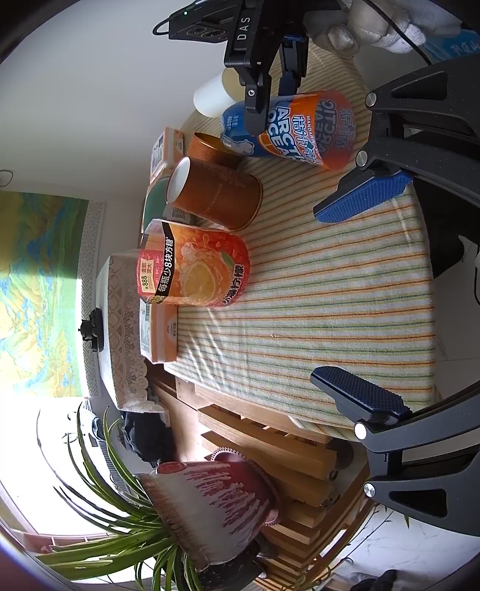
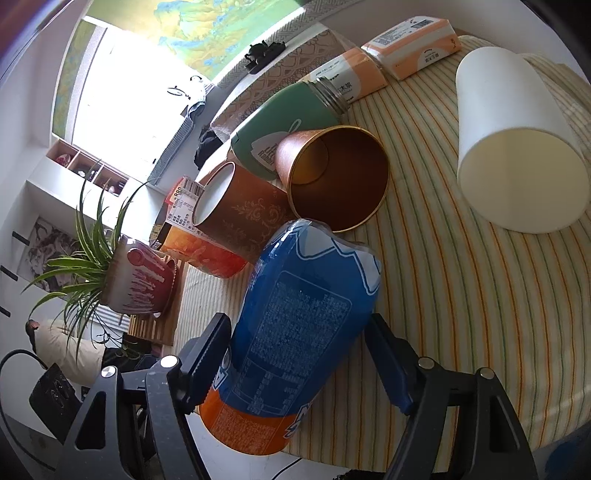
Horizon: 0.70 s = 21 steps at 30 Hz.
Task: Flip cup upside down
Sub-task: 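Hold the bottle in the right tool and pull the left tool back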
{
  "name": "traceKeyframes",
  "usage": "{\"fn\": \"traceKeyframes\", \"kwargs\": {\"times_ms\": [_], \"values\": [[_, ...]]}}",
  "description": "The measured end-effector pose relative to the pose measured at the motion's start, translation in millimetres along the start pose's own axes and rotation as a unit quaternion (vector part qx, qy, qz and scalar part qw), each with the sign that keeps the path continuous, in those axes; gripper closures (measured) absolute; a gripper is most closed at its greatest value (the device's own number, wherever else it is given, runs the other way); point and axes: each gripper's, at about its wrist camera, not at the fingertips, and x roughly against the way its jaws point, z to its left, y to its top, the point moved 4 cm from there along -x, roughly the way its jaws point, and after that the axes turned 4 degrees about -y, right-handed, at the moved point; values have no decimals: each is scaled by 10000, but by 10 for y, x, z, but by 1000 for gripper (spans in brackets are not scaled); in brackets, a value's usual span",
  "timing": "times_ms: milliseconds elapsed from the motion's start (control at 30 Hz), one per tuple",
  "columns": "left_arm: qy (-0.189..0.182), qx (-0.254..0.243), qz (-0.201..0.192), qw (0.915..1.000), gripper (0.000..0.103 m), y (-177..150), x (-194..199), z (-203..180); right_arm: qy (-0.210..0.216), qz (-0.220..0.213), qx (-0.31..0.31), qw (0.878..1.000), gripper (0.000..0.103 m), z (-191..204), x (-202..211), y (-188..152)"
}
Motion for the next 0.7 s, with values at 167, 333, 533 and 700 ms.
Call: {"fn": "traceKeyframes", "kwargs": {"times_ms": [167, 333, 533, 700], "values": [[-29, -30, -3, 10000, 20, 4, 6, -37, -18, -73, 70, 9999, 32, 13, 62, -5], [-48, -65, 12, 10000, 20, 1, -3, -68, -64, -186, 138, 9997, 33, 6, 117, 6], [-48, -34, 134, 9999, 20, -18, -52, -78, -55, -199, 208, 9996, 34, -22, 126, -35], [-23, -40, 82, 10000, 20, -3, 8, -85, -67, -273, 261, 9993, 34, -12, 146, -43]]}}
